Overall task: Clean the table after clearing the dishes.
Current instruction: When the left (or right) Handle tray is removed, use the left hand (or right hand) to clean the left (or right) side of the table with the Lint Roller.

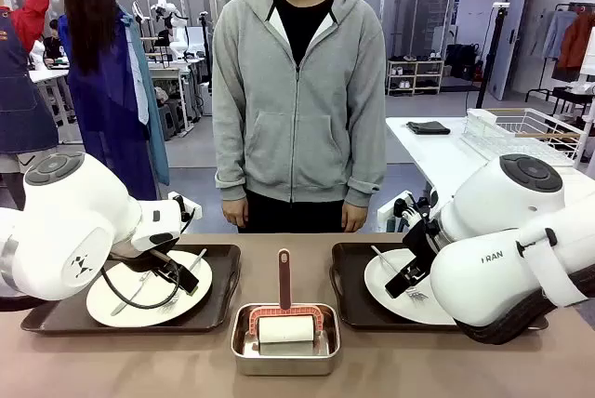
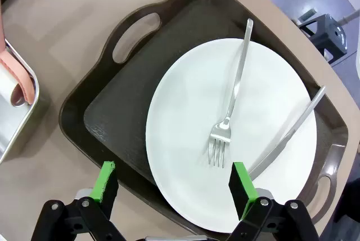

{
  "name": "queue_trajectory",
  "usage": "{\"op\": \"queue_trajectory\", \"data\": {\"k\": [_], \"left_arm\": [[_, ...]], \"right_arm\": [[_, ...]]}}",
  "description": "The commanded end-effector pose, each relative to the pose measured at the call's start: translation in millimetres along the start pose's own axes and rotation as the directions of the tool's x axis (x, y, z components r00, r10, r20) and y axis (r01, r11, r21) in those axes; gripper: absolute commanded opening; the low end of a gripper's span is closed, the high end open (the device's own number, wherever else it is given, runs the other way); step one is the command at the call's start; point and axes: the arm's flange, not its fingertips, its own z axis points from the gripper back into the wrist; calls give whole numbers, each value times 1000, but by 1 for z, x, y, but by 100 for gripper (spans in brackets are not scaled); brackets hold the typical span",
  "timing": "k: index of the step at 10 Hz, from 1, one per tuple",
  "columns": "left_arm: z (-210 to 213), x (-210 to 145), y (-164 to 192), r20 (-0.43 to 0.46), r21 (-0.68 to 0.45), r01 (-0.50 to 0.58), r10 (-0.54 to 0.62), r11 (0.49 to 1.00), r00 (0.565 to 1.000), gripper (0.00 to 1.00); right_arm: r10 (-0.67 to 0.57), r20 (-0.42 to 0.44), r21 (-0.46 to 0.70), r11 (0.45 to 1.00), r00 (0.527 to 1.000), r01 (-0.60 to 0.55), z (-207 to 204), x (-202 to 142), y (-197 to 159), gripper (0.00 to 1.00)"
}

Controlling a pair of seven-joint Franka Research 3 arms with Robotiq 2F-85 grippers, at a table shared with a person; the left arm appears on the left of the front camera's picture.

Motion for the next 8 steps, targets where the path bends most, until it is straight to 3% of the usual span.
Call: {"op": "queue_trajectory", "data": {"k": [1,8], "left_arm": [[0,0,0,0,0,0,0,1000,1000,100],[0,0,0,0,0,0,0,1000,1000,100]], "right_arm": [[0,0,0,1000,1000,0,0,0,0,100],[0,0,0,1000,1000,0,0,0,0,100]]}}
